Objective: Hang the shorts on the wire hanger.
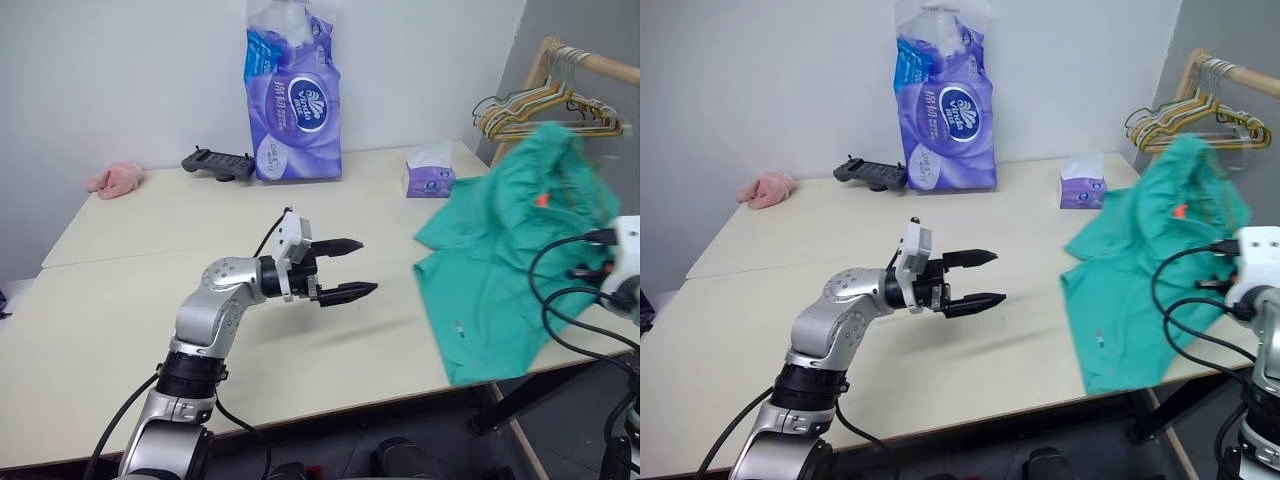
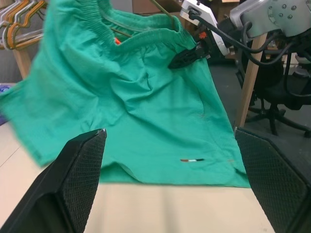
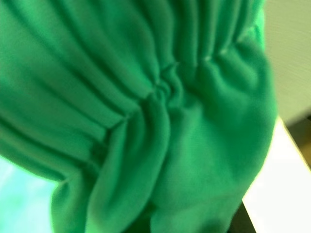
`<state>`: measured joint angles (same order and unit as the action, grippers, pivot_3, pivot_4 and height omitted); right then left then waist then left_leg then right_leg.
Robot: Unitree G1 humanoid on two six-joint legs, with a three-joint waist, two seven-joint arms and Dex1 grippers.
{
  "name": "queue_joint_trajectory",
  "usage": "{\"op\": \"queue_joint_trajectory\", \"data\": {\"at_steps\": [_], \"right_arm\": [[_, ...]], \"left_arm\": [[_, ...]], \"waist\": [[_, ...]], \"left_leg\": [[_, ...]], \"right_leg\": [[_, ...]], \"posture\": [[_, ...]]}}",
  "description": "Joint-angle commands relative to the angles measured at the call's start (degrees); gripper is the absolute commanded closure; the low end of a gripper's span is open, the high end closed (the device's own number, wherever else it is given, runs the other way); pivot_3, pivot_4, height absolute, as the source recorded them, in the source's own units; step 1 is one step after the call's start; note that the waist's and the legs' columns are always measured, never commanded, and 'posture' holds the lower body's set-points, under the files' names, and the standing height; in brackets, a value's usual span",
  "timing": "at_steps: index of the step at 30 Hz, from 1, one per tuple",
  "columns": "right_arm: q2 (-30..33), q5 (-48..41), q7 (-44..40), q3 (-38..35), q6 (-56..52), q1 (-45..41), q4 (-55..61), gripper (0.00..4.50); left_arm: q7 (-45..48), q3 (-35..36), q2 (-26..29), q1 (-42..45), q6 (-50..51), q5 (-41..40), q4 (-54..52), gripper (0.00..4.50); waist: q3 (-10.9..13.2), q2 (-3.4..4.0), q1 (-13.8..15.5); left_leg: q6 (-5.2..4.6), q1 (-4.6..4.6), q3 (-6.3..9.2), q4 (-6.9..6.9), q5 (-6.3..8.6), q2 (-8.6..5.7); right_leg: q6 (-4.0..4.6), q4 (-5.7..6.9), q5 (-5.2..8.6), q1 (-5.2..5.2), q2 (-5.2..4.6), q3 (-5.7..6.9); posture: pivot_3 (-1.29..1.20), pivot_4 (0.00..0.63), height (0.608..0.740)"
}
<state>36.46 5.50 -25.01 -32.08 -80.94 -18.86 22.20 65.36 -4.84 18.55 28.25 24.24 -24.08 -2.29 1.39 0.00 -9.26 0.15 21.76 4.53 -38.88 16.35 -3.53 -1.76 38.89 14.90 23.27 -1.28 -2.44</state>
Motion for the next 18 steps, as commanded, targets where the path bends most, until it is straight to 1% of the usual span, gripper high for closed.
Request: {"op": "queue_joint_trajectory", "data": {"at_steps": [1,6,9,12,14,18], "right_arm": [[0.54,4.20,7.29,-8.50,-1.82,0.27,0.88,4.50],[1.90,7.98,14.44,-16.67,-1.35,1.06,-0.96,4.50],[2.28,8.88,17.02,-19.49,-0.05,1.43,-2.11,4.50],[3.06,8.60,18.51,-21.59,1.97,1.14,-4.40,4.50],[4.58,8.31,19.91,-22.80,5.18,-0.30,-7.63,4.50],[8.06,6.90,21.42,-22.42,10.75,-3.93,-14.72,4.50]], "left_arm": [[0.93,-1.32,-0.93,3.34,-2.25,-0.98,0.58,0.02],[3.54,-3.35,-2.85,6.20,-0.07,-4.37,-0.09,0.02],[2.43,-3.97,-5.07,7.56,0.41,-5.27,0.37,0.02],[1.26,-4.82,-7.01,8.34,-0.46,-4.62,0.75,0.02],[-1.26,-5.46,-9.53,9.37,-1.72,-3.44,1.15,0.02],[-5.50,-6.15,-14.48,10.81,-2.80,-3.12,1.53,0.02]], "waist": [[-0.03,0.05,0.00],[-0.24,0.39,-0.68],[-0.37,0.60,-1.35],[-0.43,0.69,-2.47],[-0.48,0.77,-2.95],[-0.39,0.78,-3.74]], "left_leg": [[-0.01,0.00,-0.03,-0.01,0.01,-0.02],[-0.13,-0.04,-0.09,0.03,0.08,0.00],[-0.23,-0.05,-0.14,0.03,0.14,0.00],[-0.35,-0.09,-0.17,0.04,0.20,0.01],[-0.37,-0.14,-0.20,0.05,0.22,0.01],[-0.39,-0.25,-0.33,0.06,0.23,-0.04]], "right_leg": [[-0.01,-0.02,0.01,-0.01,-0.01,-0.04],[-0.04,-0.01,0.06,-0.02,0.04,-0.10],[-0.10,-0.03,0.12,-0.05,0.04,-0.14],[-0.12,-0.03,0.17,-0.11,0.08,-0.18],[-0.13,-0.03,0.19,-0.15,0.09,-0.21],[-0.15,-0.08,0.21,-0.40,0.09,-0.32]], "posture": [[-0.29,0.017,0.740],[-0.34,0.016,0.740],[-0.35,0.017,0.740],[-0.36,0.017,0.740],[-0.36,0.015,0.740],[-0.36,0.013,0.740]]}}
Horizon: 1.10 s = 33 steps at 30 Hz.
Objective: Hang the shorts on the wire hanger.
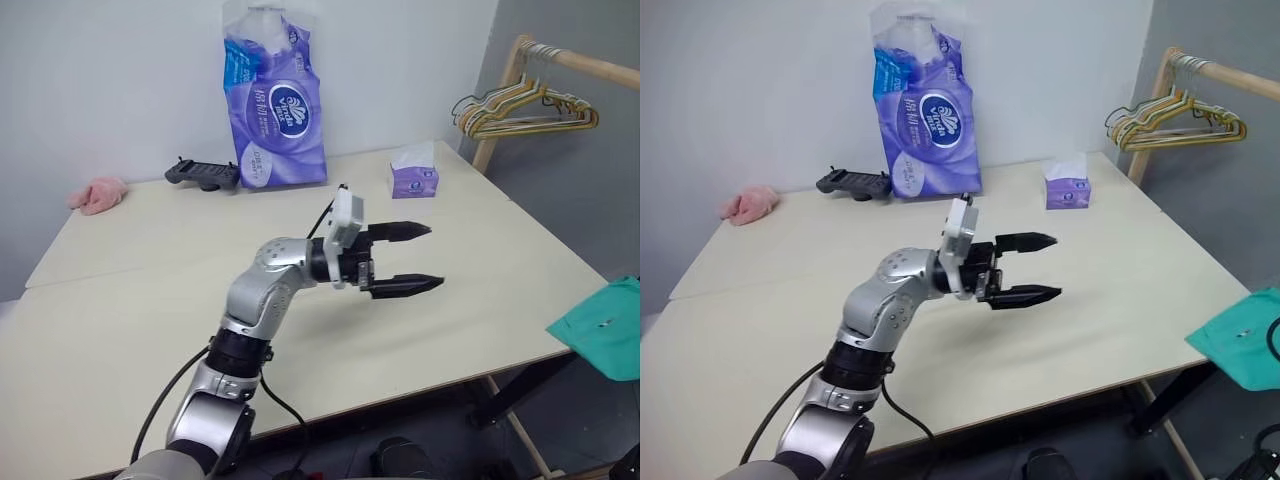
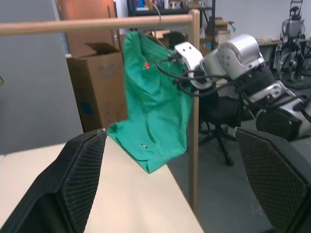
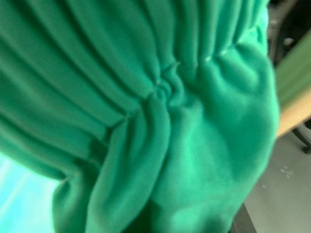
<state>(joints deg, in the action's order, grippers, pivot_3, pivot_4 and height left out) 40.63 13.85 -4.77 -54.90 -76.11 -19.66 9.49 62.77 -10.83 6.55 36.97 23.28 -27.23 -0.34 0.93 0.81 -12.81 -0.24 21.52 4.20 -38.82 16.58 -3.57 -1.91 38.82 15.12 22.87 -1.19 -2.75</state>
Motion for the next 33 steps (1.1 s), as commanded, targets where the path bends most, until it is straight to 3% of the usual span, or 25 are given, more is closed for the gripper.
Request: {"op": "queue_joint_trajectory", "data": {"at_steps": [1,6,14,17,24,33], "right_arm": [[4.57,-1.70,1.37,0.68,6.97,-3.49,-3.33,4.50],[9.23,-4.26,2.84,1.77,13.82,-7.91,-14.36,4.50],[15.33,-7.56,7.49,2.66,23.08,-13.41,-32.41,4.50],[17.36,-9.13,9.55,2.47,24.75,-15.74,-38.24,4.50],[15.12,-11.94,14.73,-0.82,19.85,-15.65,-36.57,4.50],[13.03,-15.67,14.20,-1.06,20.10,-14.27,-36.74,4.50]], "left_arm": [[-3.54,-0.26,-3.28,2.25,-2.10,0.12,-0.21,0.02],[-9.46,-0.20,-9.48,3.40,-4.20,1.15,2.62,0.02],[-14.81,-2.61,-15.60,4.98,-9.94,5.41,7.92,0.02],[-16.00,-2.85,-16.40,5.97,-11.29,5.76,9.31,0.02],[-15.86,-2.76,-14.97,6.49,-12.03,5.45,10.43,0.02],[-15.49,-1.64,-14.06,9.42,-12.74,5.36,12.72,0.02]], "waist": [[0.18,-0.04,-0.31],[0.21,0.35,-1.14],[0.23,0.46,-1.69],[0.25,0.45,-1.66],[0.31,0.38,-1.45],[0.33,0.42,-1.60]], "left_leg": [[-0.16,-0.20,0.00,0.02,0.09,0.00],[-1.17,-1.76,-0.05,0.14,0.74,-0.02],[-1.05,-1.79,-0.39,0.06,1.17,-0.10],[-1.05,-1.91,-0.81,0.07,1.21,-0.22],[-1.14,-1.91,-1.29,0.03,1.44,-0.24],[-1.33,-1.92,-1.47,0.01,1.57,-0.23]], "right_leg": [[-0.06,-0.13,0.05,-0.30,0.02,0.01],[-0.35,-0.73,0.84,-2.09,0.18,0.05],[-0.31,-0.84,0.86,-2.15,0.12,-0.38],[-0.73,-0.89,1.08,-2.20,0.11,-0.81],[-1.18,-1.21,1.05,-2.23,0.10,-1.29],[-1.54,-1.85,0.85,-2.47,0.09,-1.46]], "posture": [[-0.36,0.012,0.740],[-0.36,0.010,0.740],[-0.34,0.014,0.740],[-0.33,0.015,0.740],[-0.34,0.032,0.740],[-0.33,0.028,0.740]]}}
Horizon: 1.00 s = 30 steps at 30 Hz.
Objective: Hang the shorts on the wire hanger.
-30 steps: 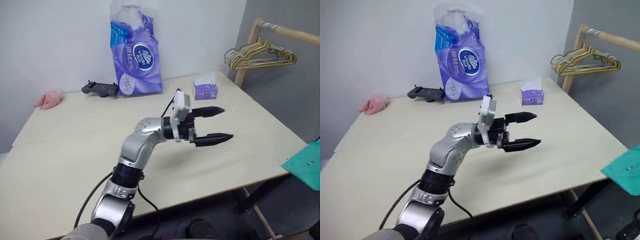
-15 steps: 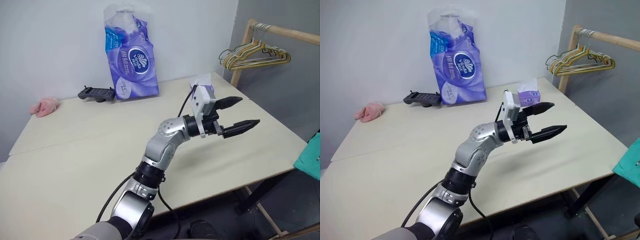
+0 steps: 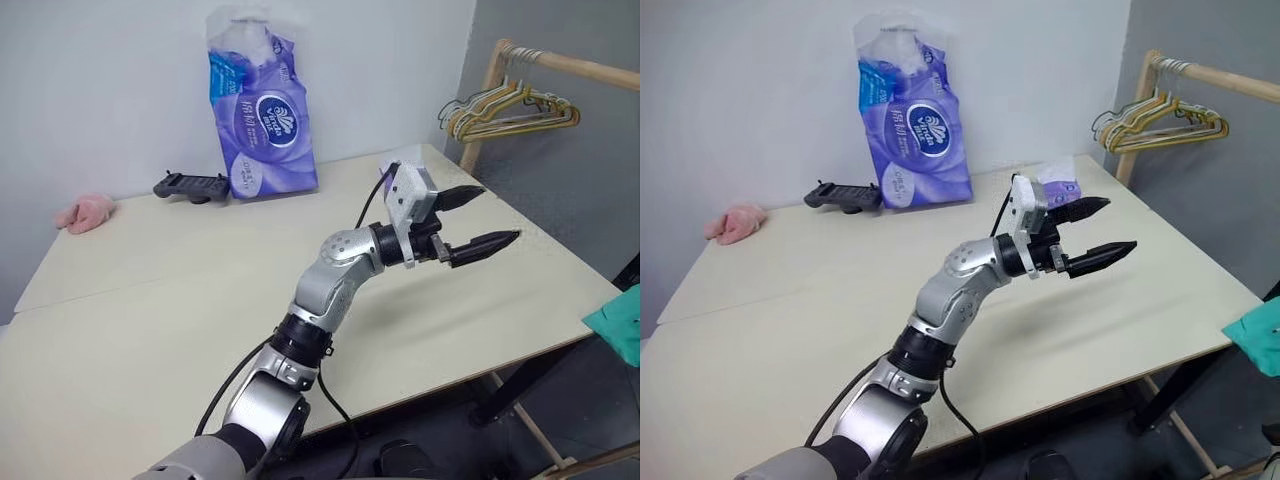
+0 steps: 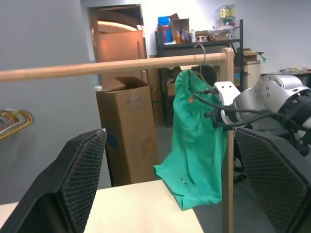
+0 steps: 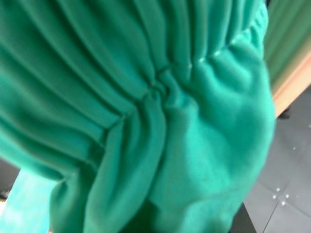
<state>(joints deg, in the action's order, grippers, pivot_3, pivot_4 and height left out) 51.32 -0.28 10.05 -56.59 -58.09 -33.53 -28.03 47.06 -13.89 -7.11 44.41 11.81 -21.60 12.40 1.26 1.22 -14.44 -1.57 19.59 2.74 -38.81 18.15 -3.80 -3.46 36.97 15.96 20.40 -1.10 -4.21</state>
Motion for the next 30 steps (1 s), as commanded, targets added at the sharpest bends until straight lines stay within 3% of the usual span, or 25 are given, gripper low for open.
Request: {"op": "queue_joint_trajectory", "data": {"at_steps": [1,9,18,30], "right_arm": [[2.73,-1.94,-0.78,0.53,2.51,-0.26,-0.27,4.50],[6.72,-2.07,-0.50,2.16,5.72,3.59,-6.45,4.50],[7.51,-5.96,-0.52,2.20,8.55,1.79,-10.84,4.50],[18.15,-7.51,-3.13,10.39,20.74,-6.07,-30.24,4.50]], "left_arm": [[0.23,1.46,-0.37,2.13,-1.28,-0.25,0.02,0.02],[-0.02,1.36,-0.30,1.70,-0.77,-0.10,-0.81,0.02],[-0.46,1.49,-0.17,1.88,-0.77,0.16,-0.89,0.02],[-0.29,1.53,-0.10,2.22,-1.13,0.40,-0.52,0.02]], "waist": [[0.00,0.00,0.04],[0.02,-0.02,0.05],[0.06,-0.08,0.02],[0.19,0.00,-0.04]], "left_leg": [[0.00,0.00,0.00,0.00,0.00,0.00],[-0.01,0.00,0.00,0.01,0.01,0.00],[0.00,0.00,-0.02,0.01,0.02,0.01],[0.00,-0.05,-0.09,0.04,0.04,0.00]], "right_leg": [[0.00,0.00,0.00,0.00,0.00,0.00],[-0.01,-0.02,0.01,0.00,0.01,0.01],[-0.01,-0.07,0.01,-0.02,0.02,0.00],[0.00,-0.12,0.01,-0.03,0.03,-0.03]], "posture": [[-0.33,0.028,0.740],[-0.33,0.032,0.740],[-0.32,0.030,0.740],[-0.32,0.024,0.740]]}}
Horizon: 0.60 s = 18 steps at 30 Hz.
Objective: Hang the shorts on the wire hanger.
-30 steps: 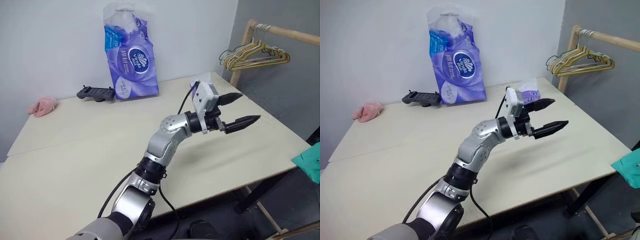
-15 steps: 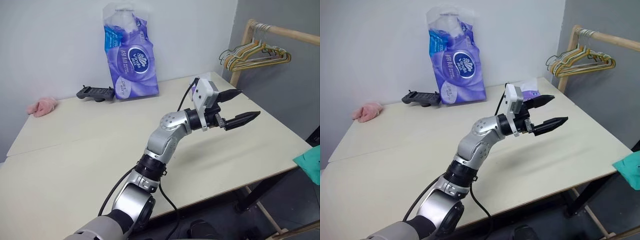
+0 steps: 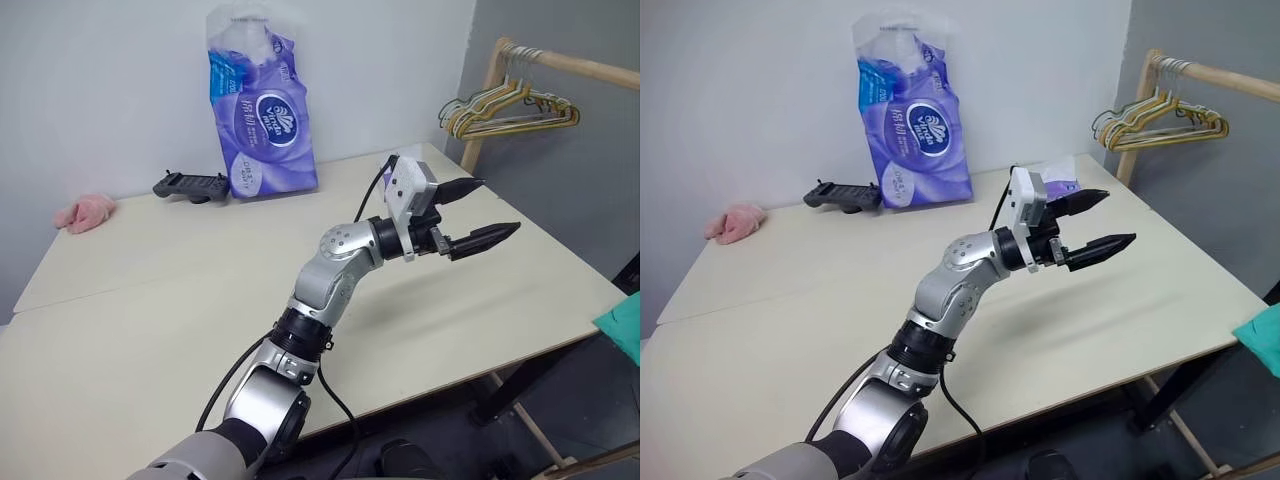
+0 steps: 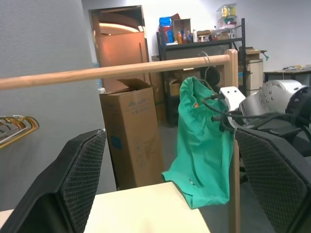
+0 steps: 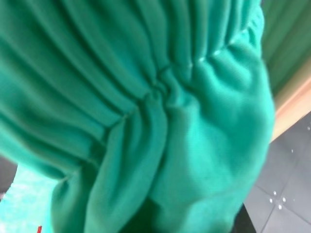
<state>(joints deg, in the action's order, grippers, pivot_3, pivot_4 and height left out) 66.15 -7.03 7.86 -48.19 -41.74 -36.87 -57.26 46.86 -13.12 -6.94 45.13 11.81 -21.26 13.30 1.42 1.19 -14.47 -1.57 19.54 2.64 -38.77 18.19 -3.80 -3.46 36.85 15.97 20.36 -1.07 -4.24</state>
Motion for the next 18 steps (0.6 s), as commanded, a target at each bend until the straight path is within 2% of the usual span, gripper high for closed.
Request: {"op": "queue_joint_trajectory", "data": {"at_steps": [1,9,13,18], "right_arm": [[3.78,-0.92,-1.08,2.64,4.95,-3.17,-2.08,4.50],[4.04,-3.98,-2.49,4.88,5.48,-4.11,-6.65,4.50],[4.04,-5.13,-2.95,5.35,5.46,-3.73,-6.52,3.35],[3.57,-5.37,-2.12,6.10,4.92,-2.81,-5.75,1.54]], "left_arm": [[-0.06,0.75,-0.27,1.45,-1.08,0.03,-1.47,0.02],[-0.29,0.70,-0.20,1.36,-0.97,0.16,-1.79,0.02],[-0.47,0.85,0.01,1.49,-0.91,0.31,-1.75,0.00],[-0.60,0.94,0.06,1.59,-0.80,0.37,-1.71,0.00]], "waist": [[0.05,0.04,-0.02],[0.16,-0.09,-0.01],[0.21,-0.13,-0.01],[0.27,-0.22,0.00]], "left_leg": [[0.00,-0.01,-0.03,0.00,0.00,0.00],[0.02,-0.02,-0.08,0.01,0.01,0.00],[0.02,-0.02,-0.09,0.01,0.02,0.00],[0.02,-0.01,-0.09,0.01,0.03,0.00]], "right_leg": [[0.00,0.00,0.00,0.00,0.00,-0.02],[-0.01,-0.03,0.00,0.00,0.00,-0.07],[-0.01,-0.04,0.01,-0.01,0.00,-0.07],[-0.01,-0.06,0.01,-0.01,0.00,-0.08]], "posture": [[-0.32,0.022,0.740],[-0.31,0.021,0.740],[-0.31,0.025,0.740],[-0.31,0.030,0.740]]}}
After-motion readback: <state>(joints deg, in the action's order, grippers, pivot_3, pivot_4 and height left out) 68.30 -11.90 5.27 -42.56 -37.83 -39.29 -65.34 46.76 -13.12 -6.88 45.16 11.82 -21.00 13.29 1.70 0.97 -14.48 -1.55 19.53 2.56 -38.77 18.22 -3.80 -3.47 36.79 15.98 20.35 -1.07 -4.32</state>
